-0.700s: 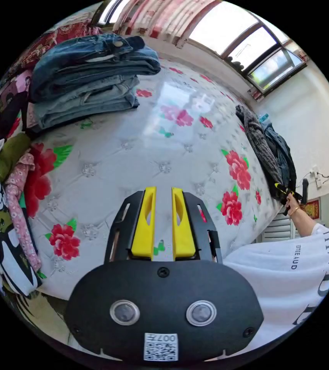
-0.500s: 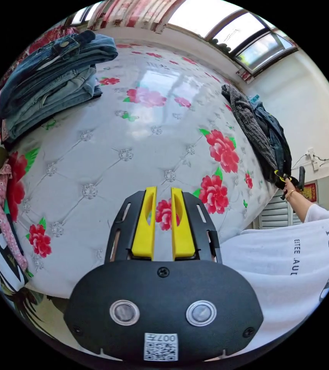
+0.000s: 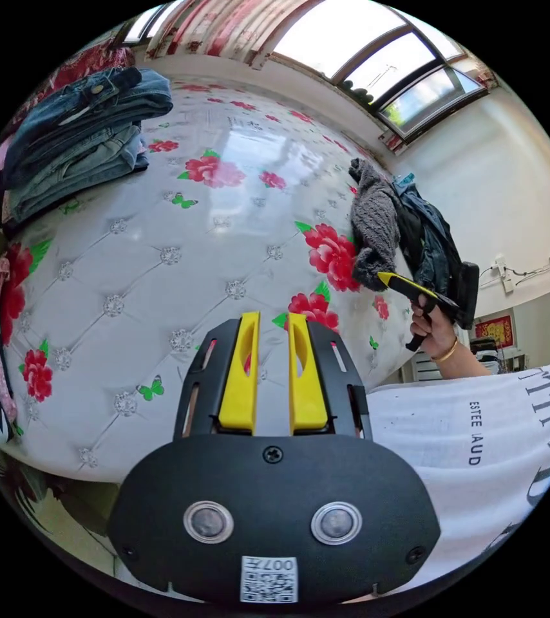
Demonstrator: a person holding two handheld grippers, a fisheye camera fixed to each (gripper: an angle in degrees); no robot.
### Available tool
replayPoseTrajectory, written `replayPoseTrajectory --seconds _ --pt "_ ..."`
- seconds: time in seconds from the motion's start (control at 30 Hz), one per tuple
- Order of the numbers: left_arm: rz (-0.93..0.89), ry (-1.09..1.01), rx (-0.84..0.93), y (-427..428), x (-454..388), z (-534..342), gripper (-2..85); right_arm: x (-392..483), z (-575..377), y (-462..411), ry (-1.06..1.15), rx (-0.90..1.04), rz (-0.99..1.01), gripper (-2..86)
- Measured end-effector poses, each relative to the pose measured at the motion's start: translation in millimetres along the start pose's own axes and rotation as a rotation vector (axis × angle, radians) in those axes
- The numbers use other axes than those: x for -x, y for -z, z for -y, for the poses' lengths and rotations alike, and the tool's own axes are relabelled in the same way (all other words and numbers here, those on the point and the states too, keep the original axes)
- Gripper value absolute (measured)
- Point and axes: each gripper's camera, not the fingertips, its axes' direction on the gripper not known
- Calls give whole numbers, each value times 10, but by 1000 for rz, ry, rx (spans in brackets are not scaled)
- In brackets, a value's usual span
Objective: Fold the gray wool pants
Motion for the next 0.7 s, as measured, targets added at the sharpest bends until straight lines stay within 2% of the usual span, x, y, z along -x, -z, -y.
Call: replayPoseTrajectory --seconds 0.17,0.3,0.4,0.53,0.63,0.7 --pt "1 22 -119 594 206 -357 107 1686 242 -485 485 204 420 14" --pt "51 16 -163 949 414 -672 134 2240 201 -676 617 323 488 55" --pt "100 70 -130 962 589 -851 142 2170 142 -640 599 313 355 80" --pt "77 53 -80 810 534 -925 157 1382 335 -330 391 210 -10 89" --pt "191 22 -22 532 409 -854 162 751 675 0 223 132 -246 94" --pt "299 43 24 299 414 -752 163 440 908 184 156 97 -335 99"
